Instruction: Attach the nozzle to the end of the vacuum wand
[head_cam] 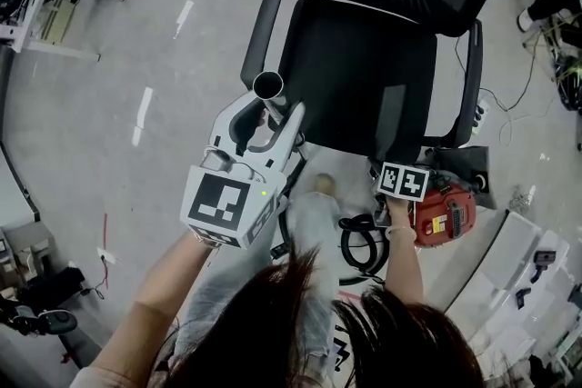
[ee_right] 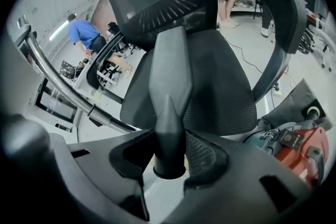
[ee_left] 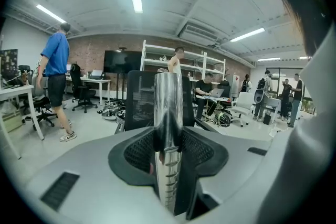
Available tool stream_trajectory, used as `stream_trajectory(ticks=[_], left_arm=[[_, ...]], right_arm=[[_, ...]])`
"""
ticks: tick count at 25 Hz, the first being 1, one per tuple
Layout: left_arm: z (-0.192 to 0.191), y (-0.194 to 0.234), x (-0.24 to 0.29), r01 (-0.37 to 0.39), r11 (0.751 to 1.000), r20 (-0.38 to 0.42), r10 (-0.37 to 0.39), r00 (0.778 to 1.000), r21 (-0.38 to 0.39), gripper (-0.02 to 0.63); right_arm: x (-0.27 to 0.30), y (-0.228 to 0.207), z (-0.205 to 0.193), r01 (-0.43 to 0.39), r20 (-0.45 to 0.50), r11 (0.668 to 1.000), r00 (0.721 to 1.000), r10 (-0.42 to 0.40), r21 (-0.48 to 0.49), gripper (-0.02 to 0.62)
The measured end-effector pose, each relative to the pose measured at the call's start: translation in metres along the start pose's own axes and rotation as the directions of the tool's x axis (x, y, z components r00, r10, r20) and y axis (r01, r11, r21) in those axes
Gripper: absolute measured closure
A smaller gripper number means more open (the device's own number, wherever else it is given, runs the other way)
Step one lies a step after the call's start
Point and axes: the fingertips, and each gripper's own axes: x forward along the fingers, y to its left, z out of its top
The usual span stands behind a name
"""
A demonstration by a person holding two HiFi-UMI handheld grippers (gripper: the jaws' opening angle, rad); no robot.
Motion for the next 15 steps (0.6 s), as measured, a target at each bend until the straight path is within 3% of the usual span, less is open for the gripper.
stream_trajectory(ticks=[15], left_arm=[[0.004, -0.013, -0.009, 0.085, 0.996, -0.017, -0.084, 0.996, 0.021, 0.446]], right_arm=[[-0.052, 0.051, -0.003, -0.005, 0.103, 1.000, 0.995, 0.003, 0.027, 0.416]])
